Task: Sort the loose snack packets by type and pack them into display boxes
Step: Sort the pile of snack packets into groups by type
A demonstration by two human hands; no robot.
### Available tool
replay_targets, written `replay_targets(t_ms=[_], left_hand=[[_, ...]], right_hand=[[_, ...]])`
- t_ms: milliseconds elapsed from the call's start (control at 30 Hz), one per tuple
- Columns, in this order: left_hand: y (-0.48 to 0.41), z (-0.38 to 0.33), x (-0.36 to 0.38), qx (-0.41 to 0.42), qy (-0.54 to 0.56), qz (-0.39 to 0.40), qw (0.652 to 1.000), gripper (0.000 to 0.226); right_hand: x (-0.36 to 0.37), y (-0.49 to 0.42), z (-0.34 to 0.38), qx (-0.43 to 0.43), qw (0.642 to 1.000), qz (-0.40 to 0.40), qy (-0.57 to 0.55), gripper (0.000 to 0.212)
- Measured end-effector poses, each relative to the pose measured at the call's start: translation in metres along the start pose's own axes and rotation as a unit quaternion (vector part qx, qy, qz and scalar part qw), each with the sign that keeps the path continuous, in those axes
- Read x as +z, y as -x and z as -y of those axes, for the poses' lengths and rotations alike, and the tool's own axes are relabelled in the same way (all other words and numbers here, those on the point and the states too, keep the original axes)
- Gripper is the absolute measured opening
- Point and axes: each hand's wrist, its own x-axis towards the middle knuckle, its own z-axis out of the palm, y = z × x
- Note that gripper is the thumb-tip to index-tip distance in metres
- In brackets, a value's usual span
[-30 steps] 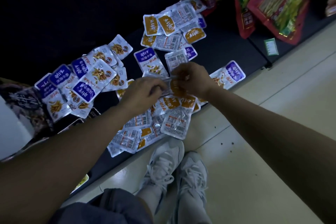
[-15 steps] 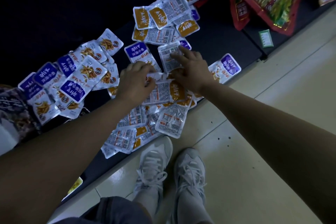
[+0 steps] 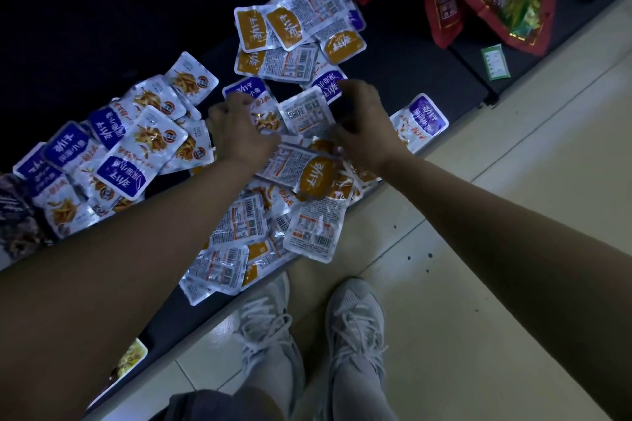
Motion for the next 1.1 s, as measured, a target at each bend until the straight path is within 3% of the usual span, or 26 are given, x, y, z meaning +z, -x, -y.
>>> replay_targets(t_ms=[100,200,367,500,600,800,933,1100], left_hand=[[-0.011,-0.003,0.002,-0.055,0.087,-0.004,0.995,0.091],[-0.019,0.0,0.004,-0.085,0.125,0.0,0.989,0.087],[-0.014,-0.001,0.003,0.063,-0.012,-0.015,0.998,0.063],[-0.007,0.002,-0.005,0.164,-0.189,0.053,0.967,0.05],[-0.001,0.01,-0.012,0.203,-0.255,0.037,0.945,0.049],[-0.001,0.014,-0.021,0.2,-0.268,-0.031,0.942,0.029],[-0.005,0.019,-0.019,0.197,-0.233,0.069,0.95,0.061],[-0.008,0.021,-0.026,0.211,-0.274,-0.004,0.938,0.056]], right_hand=[[0.002,-0.007,0.0,0.101,0.992,-0.001,-0.074,0.05],[0.003,-0.01,0.001,0.119,0.992,0.043,-0.018,0.029],[-0.005,-0.01,0.007,0.144,0.987,0.056,-0.036,0.019],[-0.006,-0.013,0.003,0.146,0.989,-0.003,-0.014,0.01],[-0.007,-0.011,-0.005,0.153,0.987,-0.055,0.013,0.02],[-0.01,-0.009,-0.007,0.144,0.989,0.004,0.041,0.035],[-0.003,-0.011,-0.006,0.097,0.989,0.045,0.101,0.036],[0.013,-0.016,-0.008,0.063,0.99,-0.036,0.118,0.042]])
